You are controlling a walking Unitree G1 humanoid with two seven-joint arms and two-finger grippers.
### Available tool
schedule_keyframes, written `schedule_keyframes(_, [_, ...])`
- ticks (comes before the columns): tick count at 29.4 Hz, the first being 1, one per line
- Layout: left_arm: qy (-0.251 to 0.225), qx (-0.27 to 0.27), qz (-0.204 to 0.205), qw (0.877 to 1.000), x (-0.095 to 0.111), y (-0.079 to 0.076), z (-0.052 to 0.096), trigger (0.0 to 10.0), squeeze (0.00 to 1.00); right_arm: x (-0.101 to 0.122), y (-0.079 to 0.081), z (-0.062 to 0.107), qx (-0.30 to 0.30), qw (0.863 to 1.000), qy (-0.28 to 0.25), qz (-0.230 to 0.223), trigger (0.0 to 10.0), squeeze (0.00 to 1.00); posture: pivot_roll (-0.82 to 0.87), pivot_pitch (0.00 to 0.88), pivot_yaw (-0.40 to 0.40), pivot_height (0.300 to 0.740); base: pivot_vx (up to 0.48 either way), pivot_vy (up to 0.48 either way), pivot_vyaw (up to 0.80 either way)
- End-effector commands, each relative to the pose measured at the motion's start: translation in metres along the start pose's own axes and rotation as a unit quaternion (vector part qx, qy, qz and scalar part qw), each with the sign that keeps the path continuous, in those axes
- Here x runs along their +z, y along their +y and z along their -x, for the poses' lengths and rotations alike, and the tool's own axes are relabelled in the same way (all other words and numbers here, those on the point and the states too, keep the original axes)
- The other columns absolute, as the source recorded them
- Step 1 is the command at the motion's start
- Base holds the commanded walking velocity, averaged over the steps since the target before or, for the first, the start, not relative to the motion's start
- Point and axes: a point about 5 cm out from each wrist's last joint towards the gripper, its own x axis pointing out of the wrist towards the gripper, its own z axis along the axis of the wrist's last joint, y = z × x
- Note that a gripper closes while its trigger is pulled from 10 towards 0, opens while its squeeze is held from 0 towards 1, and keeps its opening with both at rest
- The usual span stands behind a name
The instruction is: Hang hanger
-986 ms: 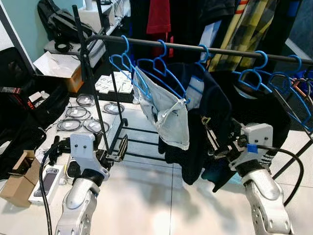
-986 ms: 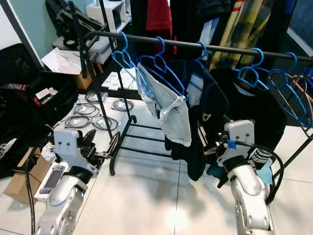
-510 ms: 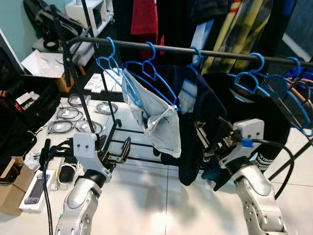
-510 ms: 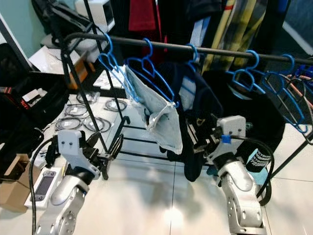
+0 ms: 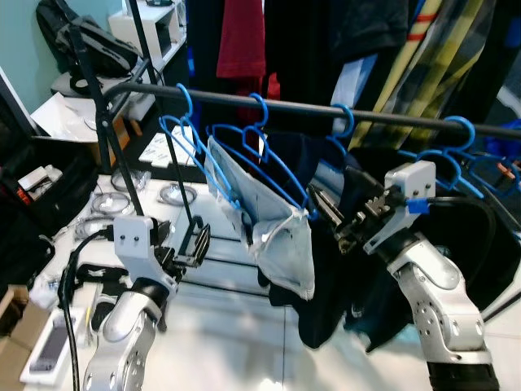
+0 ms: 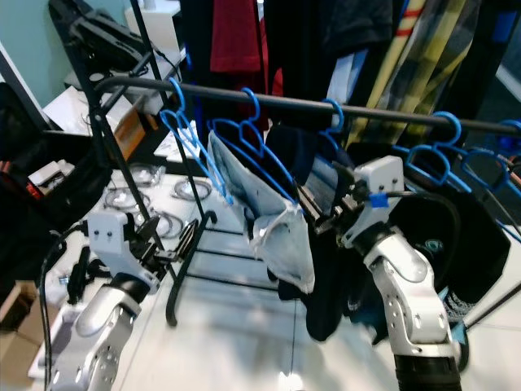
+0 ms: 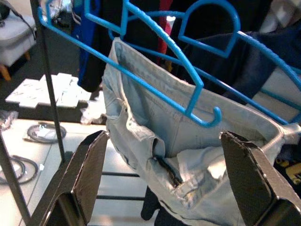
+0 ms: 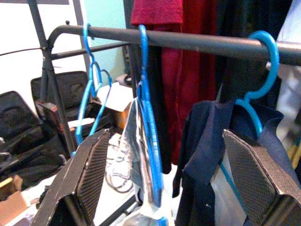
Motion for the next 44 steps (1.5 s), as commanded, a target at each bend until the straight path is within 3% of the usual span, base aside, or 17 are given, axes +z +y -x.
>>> schedule_keyframes(1, [0.021, 0.018, 0.007, 1.000, -0.008, 0.009, 0.004, 10.0, 0.00, 0.006, 0.006, -0.004, 0.022, 1.000, -0.006, -0.001, 10.0, 0.00, -0.07, 0.118, -0.006, 0.740, 0.000, 0.000, 0.00])
schedule_keyframes(9, [0.045, 0.042, 0.002, 0.998, -0.018, 0.020, 0.007, 10.0, 0.00, 0.010, 0.007, -0.009, 0.035, 0.999, 0.009, 0.010, 10.0, 0.00, -0.07, 0.114, -0.005, 0.740, 0.000, 0.000, 0.00])
schedule_keyframes(10, [0.066, 0.065, -0.003, 0.996, -0.028, 0.032, 0.013, 10.0, 0.00, 0.013, 0.006, -0.013, 0.040, 0.999, 0.024, 0.014, 10.0, 0.00, -0.07, 0.113, -0.004, 0.740, 0.000, 0.000, 0.00])
schedule_keyframes(11, [0.066, 0.065, -0.003, 0.996, -0.028, 0.032, 0.013, 10.0, 0.00, 0.013, 0.006, -0.013, 0.040, 0.999, 0.024, 0.014, 10.0, 0.00, -0.07, 0.113, -0.004, 0.740, 0.000, 0.000, 0.00])
schedule_keyframes(13, [0.122, 0.103, -0.007, 0.987, -0.056, 0.052, 0.029, 10.0, 0.00, 0.019, 0.003, -0.019, 0.061, 0.995, 0.075, 0.007, 10.0, 0.00, -0.07, 0.105, -0.001, 0.740, 0.000, 0.000, 0.00])
schedule_keyframes(15, [0.122, 0.103, -0.007, 0.987, -0.056, 0.052, 0.029, 10.0, 0.00, 0.019, 0.003, -0.019, 0.061, 0.995, 0.075, 0.007, 10.0, 0.00, -0.07, 0.105, -0.001, 0.740, 0.000, 0.000, 0.00])
schedule_keyframes(16, [0.144, 0.116, -0.002, 0.983, -0.068, 0.058, 0.036, 10.0, 0.00, 0.021, 0.001, -0.021, 0.070, 0.992, 0.099, 0.016, 10.0, 0.00, -0.08, 0.099, -0.002, 0.740, 0.000, 0.000, 0.00])
schedule_keyframes(21, [0.177, 0.128, 0.008, 0.976, -0.087, 0.062, 0.045, 10.0, 0.00, 0.014, -0.011, -0.030, 0.036, 0.986, 0.162, 0.024, 10.0, 0.00, -0.09, 0.090, -0.004, 0.740, 0.000, 0.000, 0.00])
schedule_keyframes(24, [0.177, 0.128, 0.008, 0.976, -0.087, 0.062, 0.045, 10.0, 0.00, 0.014, -0.011, -0.030, 0.036, 0.986, 0.162, 0.024, 10.0, 0.00, -0.09, 0.090, -0.004, 0.740, 0.000, 0.000, 0.00])
schedule_keyframes(27, [0.206, 0.132, 0.007, 0.970, -0.099, 0.063, 0.052, 10.0, 0.00, -0.004, -0.014, -0.036, 0.026, 0.980, 0.199, 0.011, 10.0, 0.00, -0.08, 0.079, -0.002, 0.740, 0.000, 0.000, 0.00])
schedule_keyframes(29, [0.206, 0.132, 0.007, 0.970, -0.099, 0.063, 0.052, 10.0, 0.00, -0.004, -0.014, -0.036, 0.026, 0.980, 0.199, 0.011, 10.0, 0.00, -0.08, 0.079, -0.002, 0.740, 0.000, 0.000, 0.00])
schedule_keyframes(30, [0.226, 0.135, 0.005, 0.965, -0.109, 0.064, 0.059, 10.0, 0.00, -0.014, -0.017, -0.040, 0.015, 0.976, 0.215, 0.004, 10.0, 0.00, -0.08, 0.077, -0.003, 0.740, 0.000, 0.000, 0.00])
schedule_keyframes(38, [0.244, 0.129, -0.002, 0.961, -0.116, 0.066, 0.064, 10.0, 0.00, -0.032, -0.026, -0.054, -0.014, 0.976, 0.216, -0.032, 10.0, 0.00, -0.07, 0.087, 0.000, 0.740, 0.000, 0.000, 0.00])
schedule_keyframes(39, [0.244, 0.128, -0.002, 0.961, -0.116, 0.066, 0.064, 10.0, 0.00, -0.037, -0.026, -0.057, -0.011, 0.973, 0.226, -0.042, 4.1, 0.00, -0.06, 0.092, -0.001, 0.740, 0.000, 0.000, 0.00])
schedule_keyframes(41, [0.244, 0.128, -0.002, 0.961, -0.116, 0.066, 0.064, 10.0, 0.00, -0.037, -0.026, -0.057, -0.011, 0.973, 0.226, -0.042, 4.1, 0.00, -0.06, 0.092, -0.001, 0.740, 0.000, 0.000, 0.00])
schedule_keyframes(42, [0.243, 0.127, -0.003, 0.962, -0.117, 0.067, 0.065, 10.0, 0.00, -0.039, -0.025, -0.057, -0.005, 0.971, 0.233, -0.046, 0.0, 0.00, -0.06, 0.094, -0.002, 0.740, 0.000, 0.000, 0.00])
schedule_keyframes(44, [0.242, 0.126, -0.004, 0.962, -0.118, 0.068, 0.065, 10.0, 0.00, -0.039, -0.024, -0.058, 0.003, 0.970, 0.237, -0.052, 0.0, 0.00, -0.06, 0.097, -0.002, 0.740, 0.000, 0.000, 0.00])
